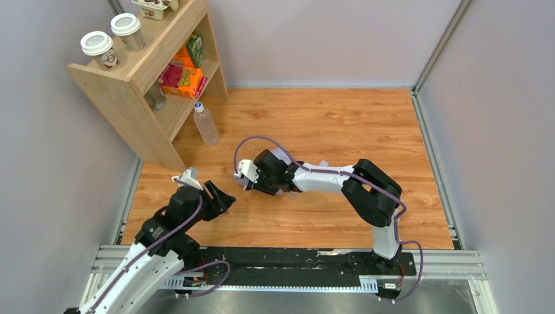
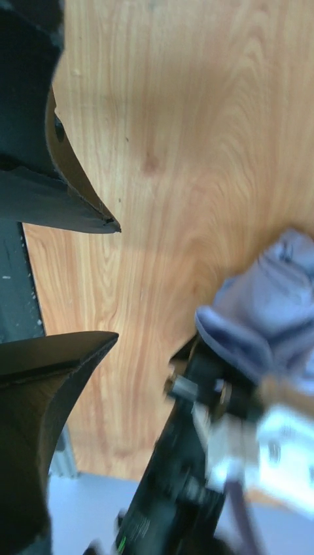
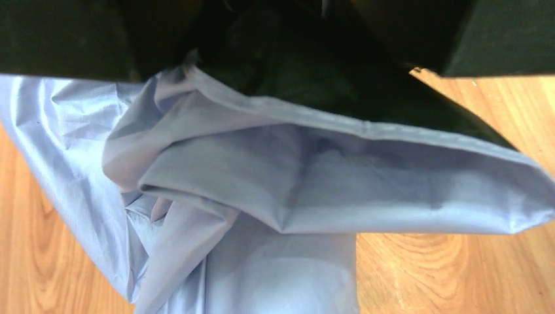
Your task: Put away the umbrella
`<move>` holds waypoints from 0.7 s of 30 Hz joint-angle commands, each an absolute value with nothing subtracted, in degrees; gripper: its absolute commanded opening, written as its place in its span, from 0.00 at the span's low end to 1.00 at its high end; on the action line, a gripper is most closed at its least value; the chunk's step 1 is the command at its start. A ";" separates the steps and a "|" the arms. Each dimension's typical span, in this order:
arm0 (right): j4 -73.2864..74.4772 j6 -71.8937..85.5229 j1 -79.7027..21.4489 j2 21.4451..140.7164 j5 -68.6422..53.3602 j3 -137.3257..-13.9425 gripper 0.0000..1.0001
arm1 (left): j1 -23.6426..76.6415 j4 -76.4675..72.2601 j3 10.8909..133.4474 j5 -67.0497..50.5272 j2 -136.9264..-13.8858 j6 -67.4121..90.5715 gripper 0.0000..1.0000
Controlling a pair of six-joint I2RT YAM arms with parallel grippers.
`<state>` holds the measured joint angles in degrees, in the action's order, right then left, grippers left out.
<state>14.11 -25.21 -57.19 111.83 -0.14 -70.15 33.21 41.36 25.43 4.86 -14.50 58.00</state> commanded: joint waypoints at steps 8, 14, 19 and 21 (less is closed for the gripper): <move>26.90 -18.63 -54.67 120.15 -19.24 -64.51 0.00 | 21.84 15.72 21.54 -3.30 -38.46 70.06 0.67; 27.60 -18.11 -53.26 119.88 -22.58 -65.30 0.00 | 12.75 -14.02 9.59 -19.77 -42.71 72.08 0.73; 28.39 -18.11 -52.38 120.59 -23.99 -66.44 0.00 | 12.39 -26.35 6.78 -21.62 -48.85 72.07 0.75; 28.82 -18.02 -51.86 120.76 -24.43 -66.88 0.00 | 12.39 -28.20 6.59 -20.31 -50.44 72.33 0.75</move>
